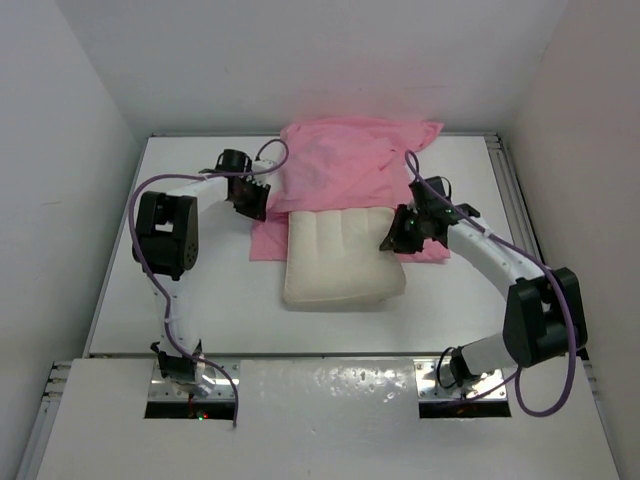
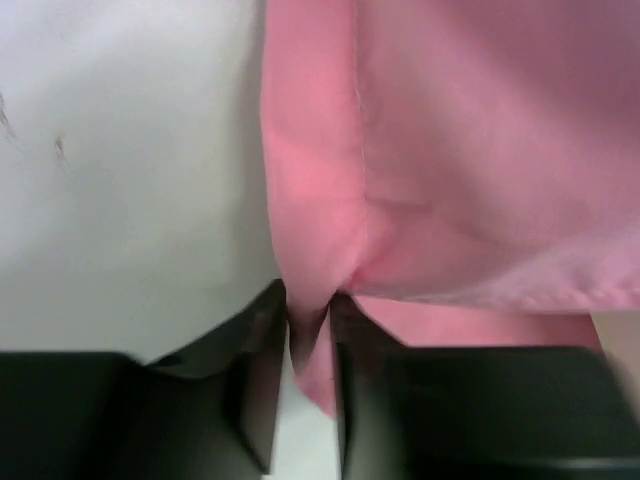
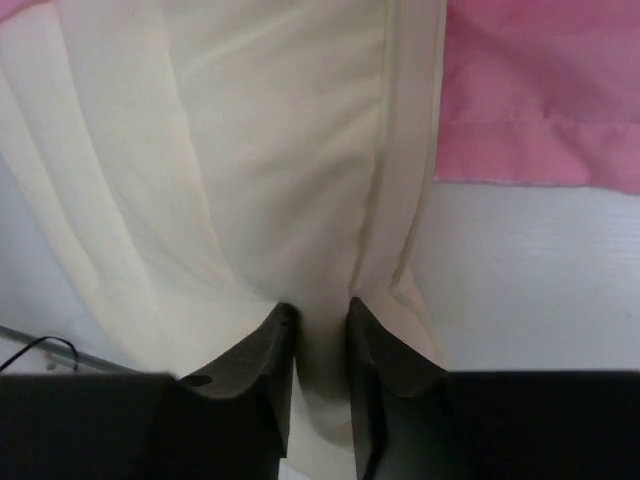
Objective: Put the pillow into the pillowcase
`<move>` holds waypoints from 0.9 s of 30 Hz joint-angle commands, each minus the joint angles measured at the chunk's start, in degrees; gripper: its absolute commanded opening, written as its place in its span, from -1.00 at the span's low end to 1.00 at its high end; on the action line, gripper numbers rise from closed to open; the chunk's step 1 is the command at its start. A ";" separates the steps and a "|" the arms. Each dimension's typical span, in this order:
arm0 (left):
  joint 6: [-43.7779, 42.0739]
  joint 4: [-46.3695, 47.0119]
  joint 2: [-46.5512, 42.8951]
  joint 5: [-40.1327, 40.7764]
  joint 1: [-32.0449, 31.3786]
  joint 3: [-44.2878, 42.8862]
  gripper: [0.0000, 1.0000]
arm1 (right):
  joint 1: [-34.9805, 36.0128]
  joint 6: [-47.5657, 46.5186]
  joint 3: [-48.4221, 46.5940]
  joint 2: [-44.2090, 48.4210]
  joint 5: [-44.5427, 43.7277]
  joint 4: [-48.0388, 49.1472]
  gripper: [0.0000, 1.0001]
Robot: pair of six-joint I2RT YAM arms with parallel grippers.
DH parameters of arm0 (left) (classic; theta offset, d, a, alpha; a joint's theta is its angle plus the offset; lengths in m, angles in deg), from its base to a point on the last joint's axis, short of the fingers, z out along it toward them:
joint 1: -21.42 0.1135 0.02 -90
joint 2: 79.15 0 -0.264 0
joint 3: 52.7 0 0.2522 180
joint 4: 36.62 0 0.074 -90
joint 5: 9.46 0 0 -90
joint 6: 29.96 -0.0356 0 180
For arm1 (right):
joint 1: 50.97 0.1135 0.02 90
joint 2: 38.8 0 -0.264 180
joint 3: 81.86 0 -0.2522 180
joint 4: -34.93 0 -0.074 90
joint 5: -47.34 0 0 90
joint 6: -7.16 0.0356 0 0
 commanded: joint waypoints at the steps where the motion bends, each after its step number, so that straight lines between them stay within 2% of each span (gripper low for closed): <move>1: -4.82 -5.76 -5.87 -1.11 0.61 -0.90 -0.50 | 0.84 -2.99 -3.61 -3.29 3.35 0.35 -0.44; 2: -6.13 -7.34 -8.06 -1.21 0.70 -0.37 -0.32 | 1.98 -3.25 -3.44 -3.74 3.45 -0.35 0.02; 3: -6.93 -8.22 -9.56 -1.21 0.87 0.51 -0.24 | 2.25 -3.43 -3.18 -3.74 3.19 -0.88 0.24; 4: -7.63 -9.36 -10.70 -1.21 1.05 0.78 -0.15 | 2.43 -3.34 -3.17 -3.74 2.66 -0.89 0.43; 6: -9.66 -13.74 -13.61 -1.38 1.40 0.60 0.03 | 2.25 -3.78 -2.82 -1.90 0.21 -1.50 0.69; 7: -10.10 -15.42 -14.31 -1.56 1.66 0.08 0.11 | 1.90 -4.22 -3.26 -0.33 -0.67 -2.72 0.74; 10: -10.45 -20.96 -14.58 -1.73 1.84 0.60 0.14 | 0.15 -5.98 -4.49 1.97 -5.41 -5.36 0.82; 12: -10.19 -22.55 -14.76 -1.91 1.75 3.58 0.08 | -1.78 -7.11 -5.54 3.37 -7.96 -8.09 0.73; 14: -9.49 -21.51 -15.11 0.02 1.75 8.13 -0.04 | -4.58 -7.39 -5.81 3.73 -8.50 -9.23 0.22; 15: -9.05 -20.63 -15.20 2.28 1.75 9.73 -0.05 | -5.56 -7.21 -5.81 3.90 -9.20 -9.58 -0.20; 17: -7.65 -17.39 -15.02 4.32 1.84 12.28 -0.04 | -8.10 -6.86 -5.29 4.08 -10.08 -9.15 -0.28; 18: -7.03 -16.33 -14.76 5.81 1.75 13.77 -0.02 | -8.90 -6.60 -5.02 3.91 -10.35 -8.80 -0.21; 19: -5.81 -15.19 -14.32 7.74 1.75 14.13 0.03 | -10.74 -6.51 -4.32 3.82 -11.57 -7.14 0.23; 22: -3.78 -11.84 -12.74 9.16 1.75 13.79 0.11 | -13.38 -6.33 -3.44 1.72 -14.90 -4.41 0.67; 26: -1.76 -9.03 -10.28 7.24 1.75 12.91 0.27 | -16.20 -8.17 -3.96 -4.34 -16.68 -3.00 0.81; 27: -1.58 -8.76 -9.84 4.10 1.84 13.08 0.31 | -16.38 -8.53 -3.79 -6.88 -16.33 -2.04 0.82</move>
